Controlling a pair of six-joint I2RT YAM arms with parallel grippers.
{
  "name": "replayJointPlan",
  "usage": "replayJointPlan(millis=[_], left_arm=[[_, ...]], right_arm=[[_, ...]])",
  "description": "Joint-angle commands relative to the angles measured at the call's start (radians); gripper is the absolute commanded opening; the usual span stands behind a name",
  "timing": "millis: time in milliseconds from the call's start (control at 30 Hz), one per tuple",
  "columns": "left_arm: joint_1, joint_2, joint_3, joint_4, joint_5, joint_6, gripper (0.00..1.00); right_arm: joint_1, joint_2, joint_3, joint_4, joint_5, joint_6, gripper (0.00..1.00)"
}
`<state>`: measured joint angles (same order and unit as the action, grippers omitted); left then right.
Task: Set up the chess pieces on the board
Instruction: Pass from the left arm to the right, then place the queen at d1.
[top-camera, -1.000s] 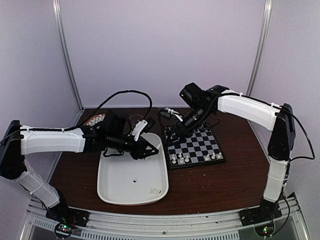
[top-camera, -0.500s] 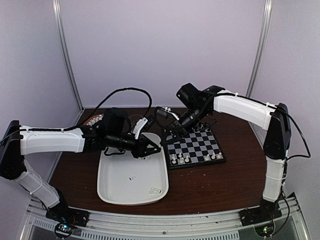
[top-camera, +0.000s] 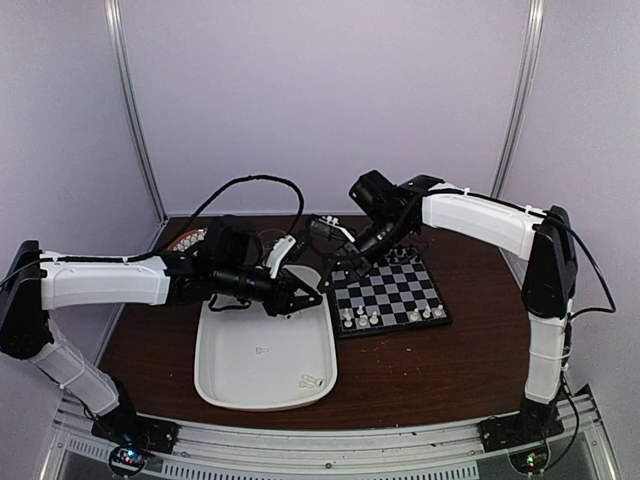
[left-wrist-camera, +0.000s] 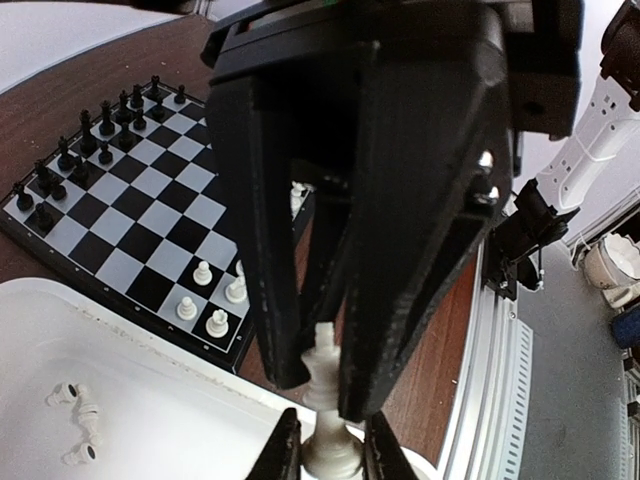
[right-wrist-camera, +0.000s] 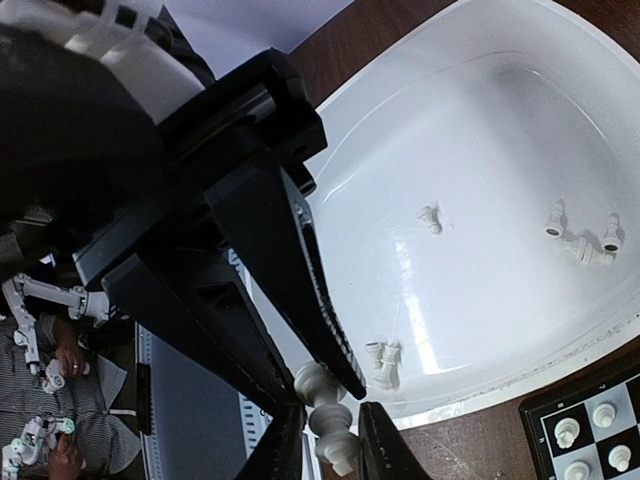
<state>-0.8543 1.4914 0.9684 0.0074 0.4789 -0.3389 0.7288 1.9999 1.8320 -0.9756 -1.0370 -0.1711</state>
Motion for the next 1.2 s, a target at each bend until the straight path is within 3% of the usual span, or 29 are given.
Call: replayJointPlan(millis=[0, 133, 233, 367, 400, 800, 1167], left_arm=[[0.003, 0.01, -0.004, 0.055, 0.023, -0.005, 0.05], [0.003, 0.007, -0.008, 0.046, 0.006, -0.002, 0.15], [0.003, 0.001, -0.012, 0.035, -0.012, 0.005, 0.28], [0.003, -0.013, -0.012, 0.001, -0.055, 0.015, 0.54], [0.003, -0.021, -0.014, -0.015, -0.063, 0.022, 0.56], [0.006, -0.056, -0.046, -0.059, -0.169, 0.033, 0.62], [0.013, -0.075, -0.036, -0.101, -0.289, 0.037, 0.63]], right_arm=[[0.008, 0.007, 0.024, 0.016, -0.028, 0.004, 0.18], [0.008, 0.002, 0.019, 0.013, -0.01, -0.005, 0.08], [0.007, -0.004, 0.022, 0.0, 0.028, -0.027, 0.04], [0.001, -0.036, 0.021, -0.05, 0.119, -0.089, 0.03], [-0.004, -0.052, 0.017, -0.069, 0.155, -0.117, 0.03], [-0.098, -0.238, -0.284, -0.071, 0.678, -0.301, 0.0], [-0.102, -0.18, -0.349, 0.013, 0.822, -0.302, 0.0]])
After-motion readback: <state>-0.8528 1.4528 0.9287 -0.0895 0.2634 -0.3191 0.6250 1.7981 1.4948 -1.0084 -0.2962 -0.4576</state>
